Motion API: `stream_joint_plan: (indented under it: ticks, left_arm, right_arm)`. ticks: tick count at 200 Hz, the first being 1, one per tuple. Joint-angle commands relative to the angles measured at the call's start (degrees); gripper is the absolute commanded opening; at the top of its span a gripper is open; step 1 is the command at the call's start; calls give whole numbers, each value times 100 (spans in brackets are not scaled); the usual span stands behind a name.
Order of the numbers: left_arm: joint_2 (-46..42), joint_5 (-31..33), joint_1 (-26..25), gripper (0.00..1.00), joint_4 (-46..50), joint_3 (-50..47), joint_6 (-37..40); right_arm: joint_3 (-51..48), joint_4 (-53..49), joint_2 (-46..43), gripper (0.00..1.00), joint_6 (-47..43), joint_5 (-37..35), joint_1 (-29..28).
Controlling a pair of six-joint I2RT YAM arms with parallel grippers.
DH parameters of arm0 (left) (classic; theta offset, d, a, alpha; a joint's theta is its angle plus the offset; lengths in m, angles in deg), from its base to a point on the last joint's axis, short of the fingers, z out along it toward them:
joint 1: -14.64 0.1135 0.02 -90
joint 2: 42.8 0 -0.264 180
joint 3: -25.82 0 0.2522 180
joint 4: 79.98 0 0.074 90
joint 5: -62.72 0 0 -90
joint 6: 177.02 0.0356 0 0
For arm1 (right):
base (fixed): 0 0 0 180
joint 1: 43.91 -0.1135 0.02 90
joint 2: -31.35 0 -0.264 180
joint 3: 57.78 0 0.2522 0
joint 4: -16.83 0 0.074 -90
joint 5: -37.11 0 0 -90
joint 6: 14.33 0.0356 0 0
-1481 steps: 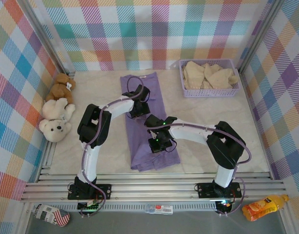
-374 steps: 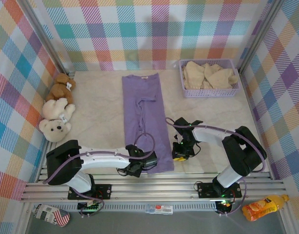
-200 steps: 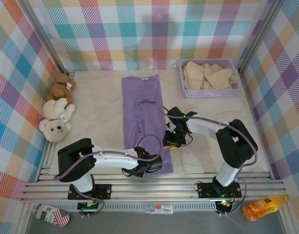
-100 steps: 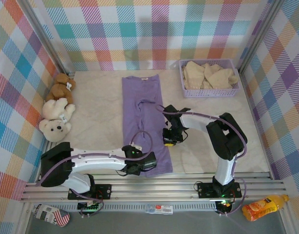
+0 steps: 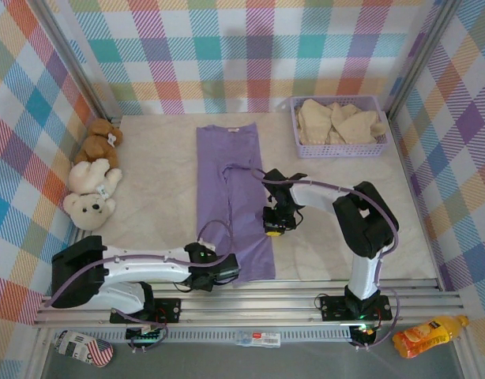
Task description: Fold and stack the mixed laundry pile
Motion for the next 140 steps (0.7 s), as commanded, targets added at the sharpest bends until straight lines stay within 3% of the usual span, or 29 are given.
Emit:
stream_joint_plan:
  ticks: [1,13,24,35,44,71,90,140]
  left_arm:
    - [-373,-182,-31,4,300,-264,55]
    - [-480,-239,-27,14,249,-287,75]
    - [-526,-264,-27,38,224,-209,34]
    - [-560,-177,-20,63,319,-32,-191]
    - [-646,-150,11,71,343,99,-361]
    - [-1148,-211,312,68,162,133,-1021]
    - [-1612,-632,664,60,-375,-257,-1497]
    - [-2254,-1175,832,56,-1184,-872,-2231]
  right_arm:
    - [20,-50,317,10,81,-633,34]
    - [58,-29,319,11,61,-524,28]
    - [49,55,213,15,0,-322,24]
    - [7,110,-13,26,-84,-85,26]
    - [-39,63,-274,36,-124,7,17]
    - [-423,-254,-1146,55,-273,220,15]
    - [-899,-487,-1638,56,-328,415,-7]
    - [-2134,-424,-2529,58,-154,1060,-358]
